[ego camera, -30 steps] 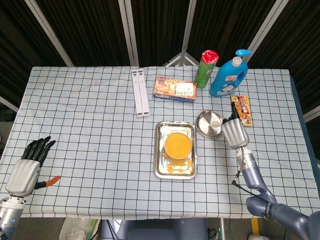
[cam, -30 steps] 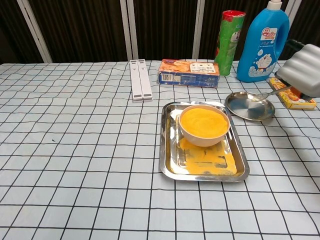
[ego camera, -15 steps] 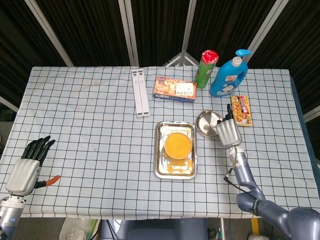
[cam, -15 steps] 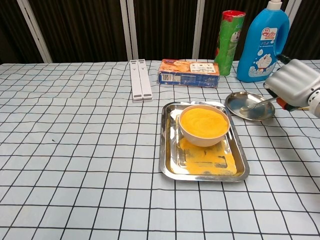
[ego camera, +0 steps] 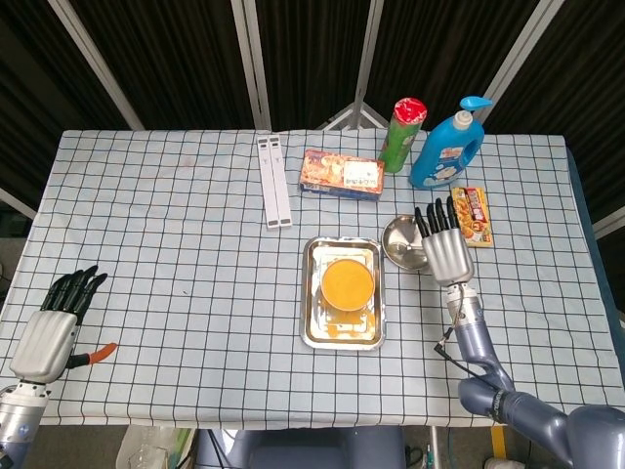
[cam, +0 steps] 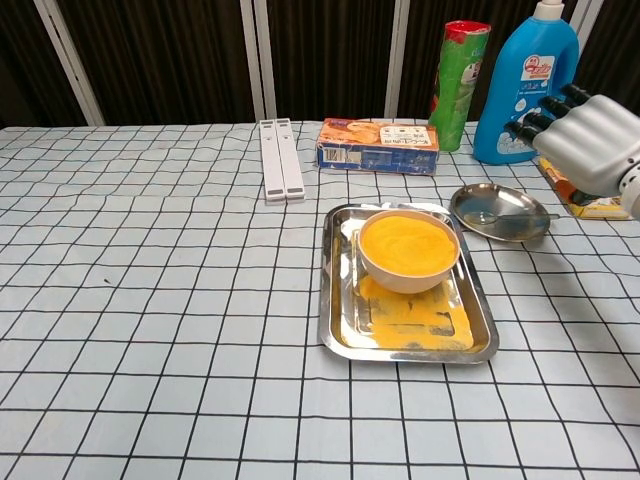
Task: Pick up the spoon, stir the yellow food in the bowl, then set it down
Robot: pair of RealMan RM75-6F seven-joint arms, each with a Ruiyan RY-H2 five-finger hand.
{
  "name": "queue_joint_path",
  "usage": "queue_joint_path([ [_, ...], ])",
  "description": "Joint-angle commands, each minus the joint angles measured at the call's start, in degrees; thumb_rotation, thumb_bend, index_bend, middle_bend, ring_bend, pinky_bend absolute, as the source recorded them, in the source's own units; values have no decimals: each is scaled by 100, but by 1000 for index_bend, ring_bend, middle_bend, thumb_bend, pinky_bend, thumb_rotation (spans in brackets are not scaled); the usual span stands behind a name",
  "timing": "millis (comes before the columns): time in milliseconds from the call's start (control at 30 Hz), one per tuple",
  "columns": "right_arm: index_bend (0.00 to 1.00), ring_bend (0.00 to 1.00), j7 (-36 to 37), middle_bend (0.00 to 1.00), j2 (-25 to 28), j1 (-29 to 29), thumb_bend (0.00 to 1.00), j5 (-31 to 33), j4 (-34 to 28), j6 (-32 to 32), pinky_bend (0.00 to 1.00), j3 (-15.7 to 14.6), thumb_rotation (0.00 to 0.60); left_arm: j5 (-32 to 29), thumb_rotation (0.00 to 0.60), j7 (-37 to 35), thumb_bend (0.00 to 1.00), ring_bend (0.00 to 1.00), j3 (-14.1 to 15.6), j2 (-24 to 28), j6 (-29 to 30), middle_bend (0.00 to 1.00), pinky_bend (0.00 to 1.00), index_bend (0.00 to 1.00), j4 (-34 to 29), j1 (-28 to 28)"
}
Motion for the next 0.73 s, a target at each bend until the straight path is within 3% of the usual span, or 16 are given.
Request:
queue_joint_path([
  [33, 0, 11, 8, 127, 394, -243, 471, 42, -686, 282, 0, -10, 600, 8, 600, -4, 0, 0, 2, 4, 23, 0, 36, 0, 11, 11],
  [267, 0, 0, 731, 60, 1697, -1155, 466, 73, -2714, 786, 0, -369, 600, 34, 600, -17, 0, 0, 29, 48, 83, 0, 36, 0, 22, 57],
  [433, 0, 0, 1573, 27, 2790, -1945, 449, -170, -3915, 1150, 0, -961, 600, 44, 600, 62, 0, 0, 35, 60, 150, 0, 35, 0, 38, 99],
  [567, 0, 0, 2180, 20, 3165, -2394, 445, -624, -4093, 1562, 0, -1356, 600, 1, 600, 178, 0, 0, 18, 31, 180, 0, 36, 0, 65, 125],
  [733, 0, 0, 2727, 21, 3326, -2628, 445, -1002, -4043, 1851, 0, -1523, 600, 6, 600, 308, 0, 0, -11, -17, 223, 0, 35, 0, 75, 131],
])
